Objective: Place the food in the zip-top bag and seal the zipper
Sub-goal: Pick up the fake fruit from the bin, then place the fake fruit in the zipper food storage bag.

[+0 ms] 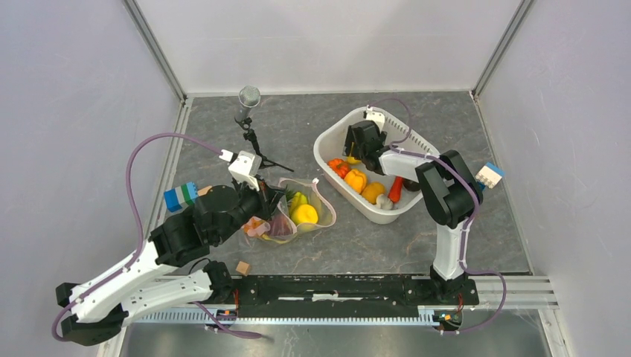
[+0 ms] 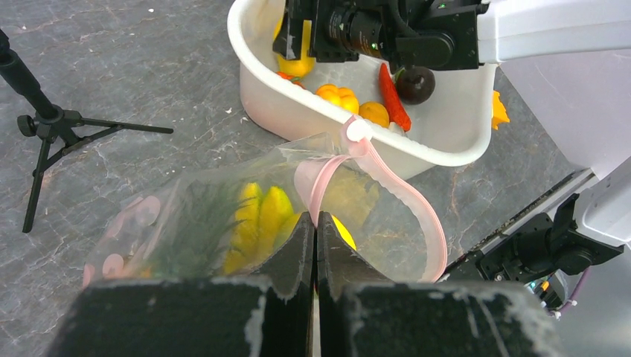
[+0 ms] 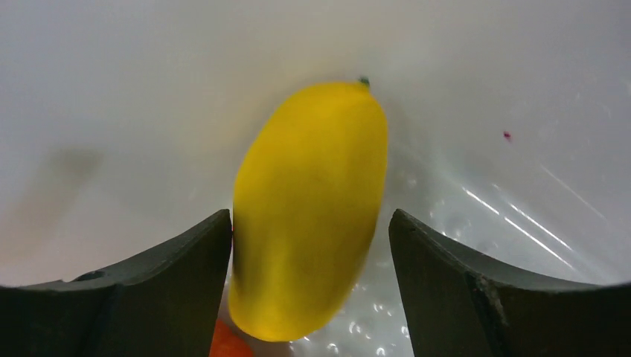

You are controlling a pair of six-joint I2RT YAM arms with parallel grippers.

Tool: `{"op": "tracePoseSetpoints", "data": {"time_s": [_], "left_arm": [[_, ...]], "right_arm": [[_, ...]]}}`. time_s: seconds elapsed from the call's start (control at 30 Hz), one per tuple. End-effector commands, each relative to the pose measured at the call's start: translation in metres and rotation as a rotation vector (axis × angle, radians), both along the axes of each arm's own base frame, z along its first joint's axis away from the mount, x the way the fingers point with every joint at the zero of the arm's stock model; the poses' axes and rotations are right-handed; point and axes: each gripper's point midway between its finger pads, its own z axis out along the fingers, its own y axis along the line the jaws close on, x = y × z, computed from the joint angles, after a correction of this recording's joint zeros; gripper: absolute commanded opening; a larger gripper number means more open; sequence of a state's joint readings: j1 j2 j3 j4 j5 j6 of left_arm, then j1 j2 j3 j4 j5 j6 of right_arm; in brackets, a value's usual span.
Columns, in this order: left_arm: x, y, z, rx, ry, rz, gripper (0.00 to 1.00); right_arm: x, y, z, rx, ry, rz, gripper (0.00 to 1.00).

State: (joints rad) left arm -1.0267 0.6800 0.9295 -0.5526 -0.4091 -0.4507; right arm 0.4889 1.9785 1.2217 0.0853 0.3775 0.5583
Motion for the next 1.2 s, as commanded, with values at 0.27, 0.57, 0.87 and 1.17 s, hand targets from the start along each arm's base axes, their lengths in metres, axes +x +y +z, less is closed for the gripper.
{"op": "tracePoseSetpoints", "data": {"time_s": [0.27, 0.57, 0.87, 1.17], "left_arm": [[0.004, -0.001, 0.011, -0.047, -0.011, 0.024, 0.02], [0.006, -0.006, 0.009, -0.038, -0.009, 0.016, 0.02], [0.007, -0.009, 0.008, -0.034, -0.009, 0.012, 0.03], [0.007, -0.015, 0.007, -0.030, -0.004, -0.006, 0.03]], "right_arm": [[-0.016, -0.002, 0.051, 0.006, -0.128, 0.093, 0.40], [-0.063, -0.011, 0.147, 0.063, -0.334, 0.220, 0.37], [-0.182, 0.058, 0.219, 0.464, -0.580, 0.809, 0.35], [-0.276, 0.105, 0.243, 0.455, -0.697, 1.180, 0.36]]}}
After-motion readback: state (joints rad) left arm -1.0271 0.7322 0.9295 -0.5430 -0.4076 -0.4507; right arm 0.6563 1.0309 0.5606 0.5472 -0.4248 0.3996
